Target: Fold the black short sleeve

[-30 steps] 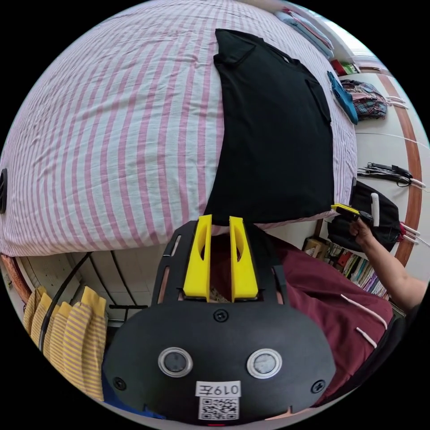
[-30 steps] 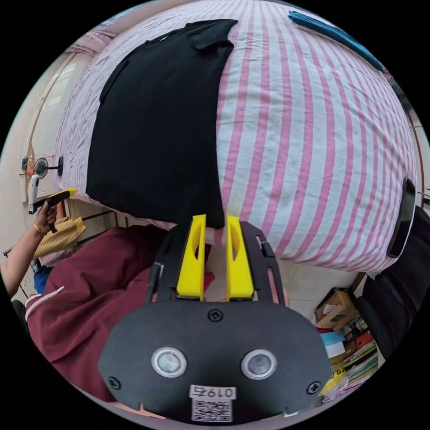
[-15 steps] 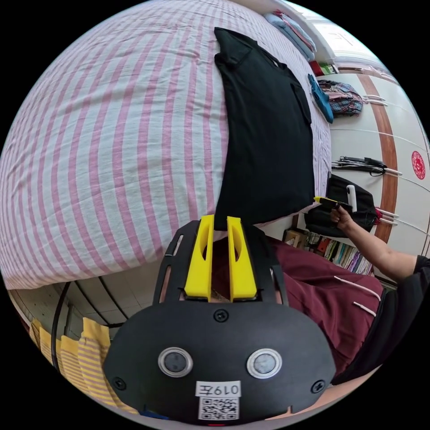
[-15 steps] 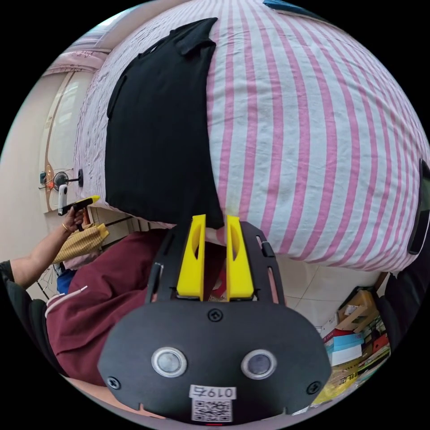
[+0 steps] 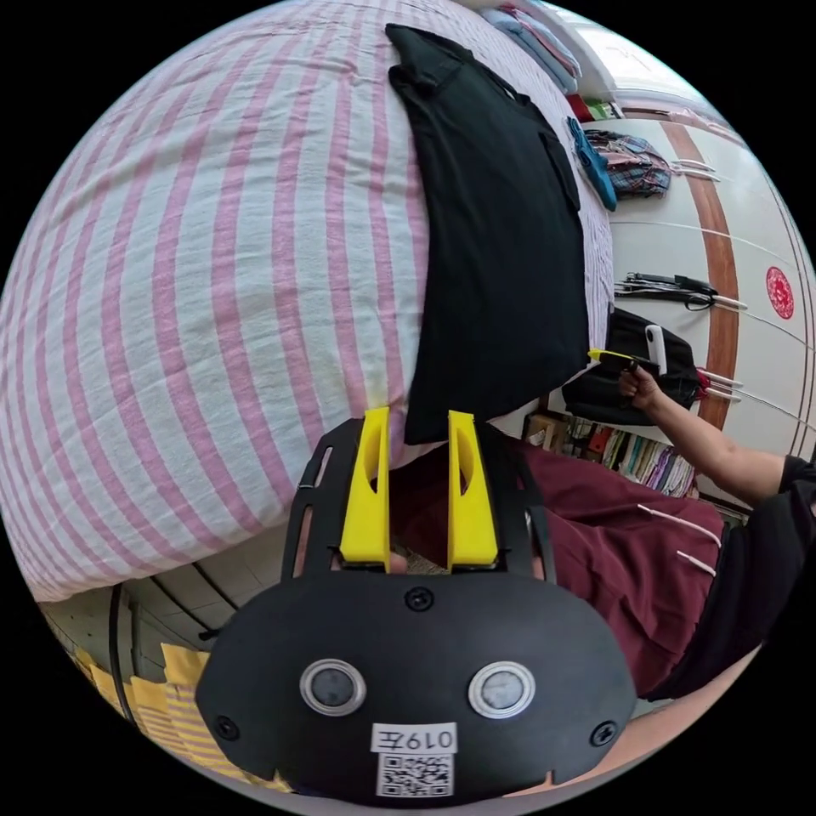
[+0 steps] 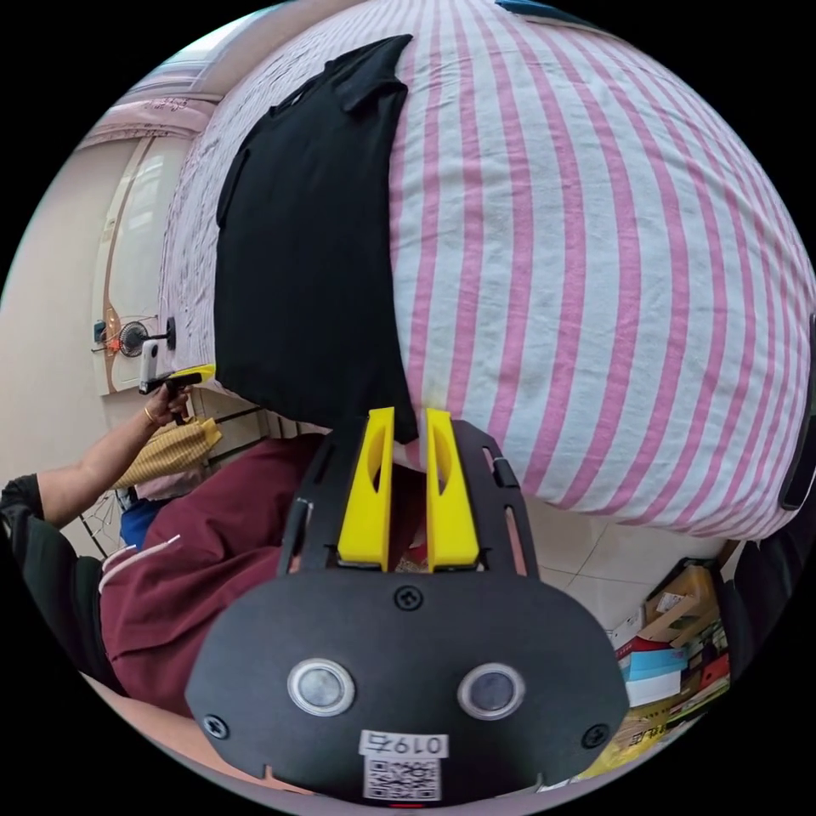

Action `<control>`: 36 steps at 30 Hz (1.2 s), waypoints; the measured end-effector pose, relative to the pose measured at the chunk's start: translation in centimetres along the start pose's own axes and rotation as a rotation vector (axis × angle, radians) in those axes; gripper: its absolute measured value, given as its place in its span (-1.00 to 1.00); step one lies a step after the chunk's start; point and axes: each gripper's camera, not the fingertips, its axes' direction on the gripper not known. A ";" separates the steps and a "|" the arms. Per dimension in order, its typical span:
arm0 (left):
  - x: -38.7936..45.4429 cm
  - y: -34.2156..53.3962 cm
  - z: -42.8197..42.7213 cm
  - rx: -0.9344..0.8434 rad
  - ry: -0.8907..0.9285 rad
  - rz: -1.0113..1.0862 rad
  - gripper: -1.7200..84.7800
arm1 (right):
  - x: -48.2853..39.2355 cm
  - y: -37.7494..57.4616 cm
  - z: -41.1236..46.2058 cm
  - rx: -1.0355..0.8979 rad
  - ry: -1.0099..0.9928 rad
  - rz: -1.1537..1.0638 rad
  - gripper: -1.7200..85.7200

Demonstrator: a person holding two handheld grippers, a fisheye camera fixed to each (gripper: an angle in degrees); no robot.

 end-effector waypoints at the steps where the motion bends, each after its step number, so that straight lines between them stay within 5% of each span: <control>1: -0.7 0.3 0.1 0.012 0.027 -0.009 -0.75 | 0.6 0.0 0.5 -0.003 -0.014 -0.001 -0.81; 9: -4.8 1.2 1.7 0.027 0.197 -0.077 -0.79 | 4.8 0.0 3.6 0.020 -0.117 0.031 -0.82; 36: -9.7 4.3 4.4 0.107 0.286 -0.259 -0.94 | 9.8 -2.3 11.5 -0.086 -0.249 -0.033 -0.92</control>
